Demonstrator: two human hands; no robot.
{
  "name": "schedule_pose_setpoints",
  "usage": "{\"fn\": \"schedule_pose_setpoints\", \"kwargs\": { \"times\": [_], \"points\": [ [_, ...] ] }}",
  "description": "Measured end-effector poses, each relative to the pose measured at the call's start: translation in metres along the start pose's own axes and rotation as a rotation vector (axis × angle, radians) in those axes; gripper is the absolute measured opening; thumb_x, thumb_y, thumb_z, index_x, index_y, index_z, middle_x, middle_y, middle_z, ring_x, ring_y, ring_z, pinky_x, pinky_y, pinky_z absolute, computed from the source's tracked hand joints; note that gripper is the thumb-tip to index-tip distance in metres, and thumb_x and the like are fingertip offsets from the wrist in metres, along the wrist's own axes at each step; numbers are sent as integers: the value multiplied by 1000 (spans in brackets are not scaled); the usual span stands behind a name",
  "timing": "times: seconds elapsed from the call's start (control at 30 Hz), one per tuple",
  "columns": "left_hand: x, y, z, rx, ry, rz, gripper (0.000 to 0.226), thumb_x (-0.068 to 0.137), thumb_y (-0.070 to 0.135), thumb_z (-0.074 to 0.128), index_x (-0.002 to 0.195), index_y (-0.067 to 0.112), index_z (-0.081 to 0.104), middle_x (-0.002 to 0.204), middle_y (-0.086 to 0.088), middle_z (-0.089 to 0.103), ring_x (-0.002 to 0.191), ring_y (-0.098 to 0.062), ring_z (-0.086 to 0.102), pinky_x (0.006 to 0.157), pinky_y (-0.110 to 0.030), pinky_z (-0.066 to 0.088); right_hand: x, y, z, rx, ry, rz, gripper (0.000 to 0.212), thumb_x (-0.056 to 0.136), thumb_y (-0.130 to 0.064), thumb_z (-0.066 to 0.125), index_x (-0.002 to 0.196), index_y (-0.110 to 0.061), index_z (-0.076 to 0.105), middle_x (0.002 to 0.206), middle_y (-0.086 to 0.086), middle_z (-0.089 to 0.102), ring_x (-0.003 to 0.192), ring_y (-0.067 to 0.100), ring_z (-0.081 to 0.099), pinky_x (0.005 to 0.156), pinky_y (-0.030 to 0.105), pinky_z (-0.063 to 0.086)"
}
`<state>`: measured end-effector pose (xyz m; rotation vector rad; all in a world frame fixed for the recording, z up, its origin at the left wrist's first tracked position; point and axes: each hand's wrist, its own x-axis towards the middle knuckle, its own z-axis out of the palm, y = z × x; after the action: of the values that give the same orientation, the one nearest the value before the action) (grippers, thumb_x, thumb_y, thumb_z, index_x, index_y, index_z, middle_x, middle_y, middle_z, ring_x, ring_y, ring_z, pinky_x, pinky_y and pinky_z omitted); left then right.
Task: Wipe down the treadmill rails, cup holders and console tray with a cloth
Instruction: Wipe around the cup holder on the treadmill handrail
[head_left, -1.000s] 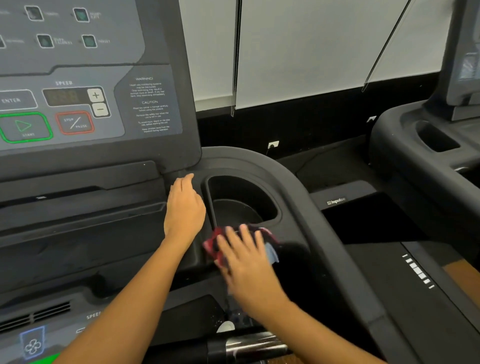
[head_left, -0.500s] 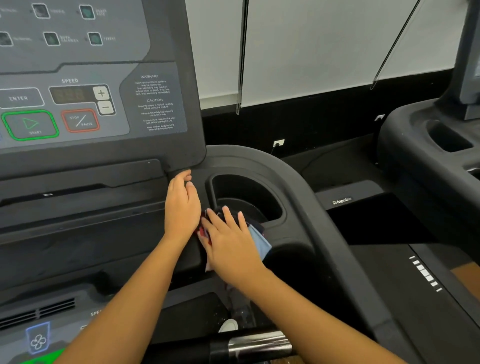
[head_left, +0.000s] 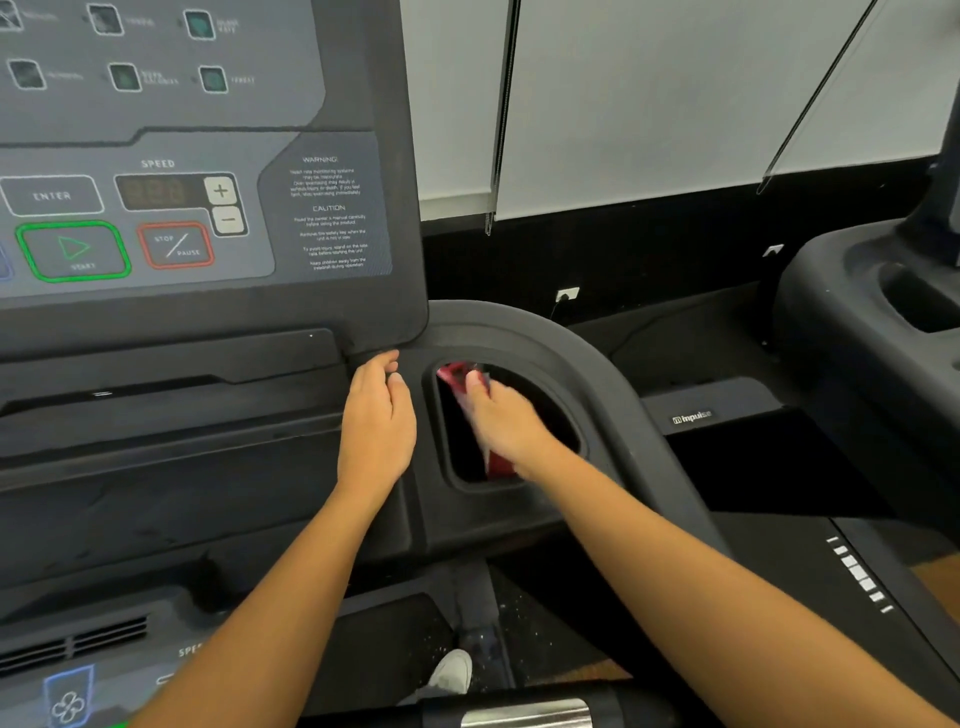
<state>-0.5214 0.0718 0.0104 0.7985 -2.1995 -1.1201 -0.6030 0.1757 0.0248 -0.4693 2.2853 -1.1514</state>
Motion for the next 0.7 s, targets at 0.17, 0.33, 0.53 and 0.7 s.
{"fn": "schedule_pose_setpoints", "kwargs": {
  "times": [0.17,0.33,0.53,0.7],
  "points": [
    [1,-1,2,-12,1,-1,36,100,19,32,133,13,44,132,-1,50,115,-1,41,95,-17,29,12,-16,29,317,-145,340,65,98,-52,21,147,-9,26,149,13,34,135,28,35,112,40,30],
    [1,1,4,-19,-21,-7,36,100,23,32,133,15,44,131,1,50,113,2,39,93,-17,30,1,-3,18,189,-246,330,67,97,-55,21,148,-13,21,150,12,32,136,29,33,113,43,27],
    [1,3,5,-18,-22,-21,36,100,24,32,133,16,44,132,1,49,112,2,38,92,-18,30,-2,-4,11,177,-214,285,53,100,-44,31,140,-9,37,132,11,51,117,24,49,102,36,38],
    [0,3,5,-26,-8,-26,36,101,26,31,133,16,44,132,2,49,112,2,39,93,-18,30,-5,-3,21,230,-137,132,37,101,-33,34,127,-15,53,115,7,61,110,23,56,91,33,44]
  ]
}}
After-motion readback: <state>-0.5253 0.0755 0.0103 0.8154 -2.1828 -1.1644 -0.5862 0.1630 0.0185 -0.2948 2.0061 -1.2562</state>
